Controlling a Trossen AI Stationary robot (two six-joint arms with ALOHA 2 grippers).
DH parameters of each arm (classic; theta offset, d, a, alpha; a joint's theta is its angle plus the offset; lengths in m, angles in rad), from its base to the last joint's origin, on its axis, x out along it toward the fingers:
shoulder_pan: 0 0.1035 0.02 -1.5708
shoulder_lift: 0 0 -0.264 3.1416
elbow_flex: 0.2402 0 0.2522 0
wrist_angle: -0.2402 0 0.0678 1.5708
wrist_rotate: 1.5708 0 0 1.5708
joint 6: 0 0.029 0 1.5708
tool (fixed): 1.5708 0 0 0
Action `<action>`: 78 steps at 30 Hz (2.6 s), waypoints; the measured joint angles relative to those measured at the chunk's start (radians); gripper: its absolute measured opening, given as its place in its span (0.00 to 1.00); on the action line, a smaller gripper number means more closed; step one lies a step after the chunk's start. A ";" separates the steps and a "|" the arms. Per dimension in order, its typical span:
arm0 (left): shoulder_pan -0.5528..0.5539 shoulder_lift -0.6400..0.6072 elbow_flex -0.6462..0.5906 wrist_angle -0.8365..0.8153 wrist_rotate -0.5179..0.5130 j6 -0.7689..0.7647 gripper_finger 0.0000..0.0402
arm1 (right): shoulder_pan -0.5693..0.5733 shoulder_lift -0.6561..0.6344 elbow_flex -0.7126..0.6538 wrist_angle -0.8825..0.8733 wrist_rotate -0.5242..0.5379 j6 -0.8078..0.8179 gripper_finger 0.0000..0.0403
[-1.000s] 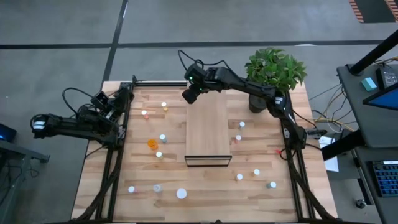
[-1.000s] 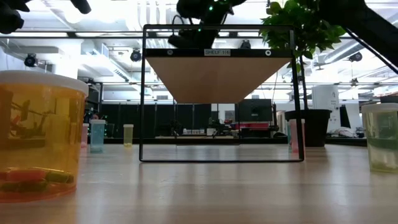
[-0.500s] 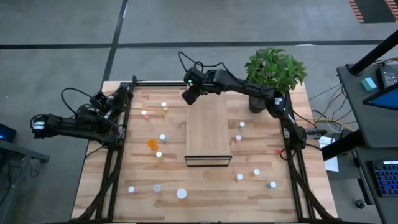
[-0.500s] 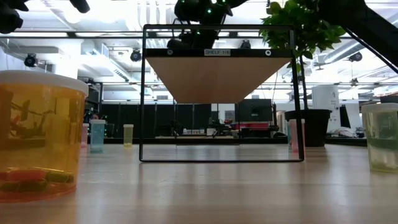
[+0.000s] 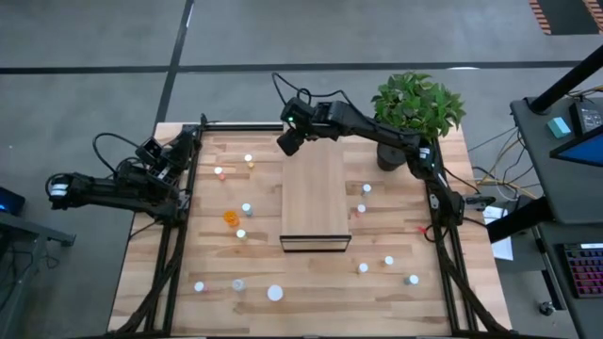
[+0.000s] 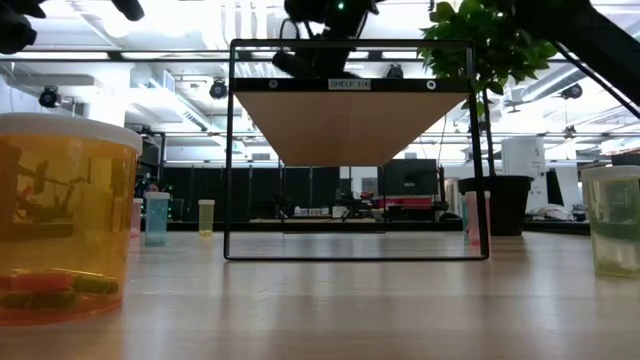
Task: Pick and place medicine bottles onto shelf by color
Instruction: Put the top left blue bottle on the shelf
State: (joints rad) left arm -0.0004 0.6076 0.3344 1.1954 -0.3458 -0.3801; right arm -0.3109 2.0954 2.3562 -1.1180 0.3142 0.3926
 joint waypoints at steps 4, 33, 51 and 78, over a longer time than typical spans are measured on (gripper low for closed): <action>-0.001 0.012 0.000 -0.001 0.000 -0.005 0.00 | 0.017 -0.064 -0.003 -0.008 -0.020 0.000 0.48; -0.001 0.142 0.297 -0.465 0.177 -0.062 0.00 | 0.638 -0.755 -0.446 0.042 -0.022 -0.159 0.31; -0.030 0.220 0.613 -1.567 0.348 -0.214 0.00 | 0.885 -1.223 -1.219 0.578 0.285 -0.041 0.13; -0.047 0.401 0.625 -1.756 0.369 0.021 0.02 | 0.606 -1.542 -1.870 1.414 0.135 -0.342 0.02</action>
State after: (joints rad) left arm -0.0479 1.0082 0.9596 -0.5602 0.0235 -0.3592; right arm 0.2947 0.5534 0.4863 0.2960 0.4495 0.0509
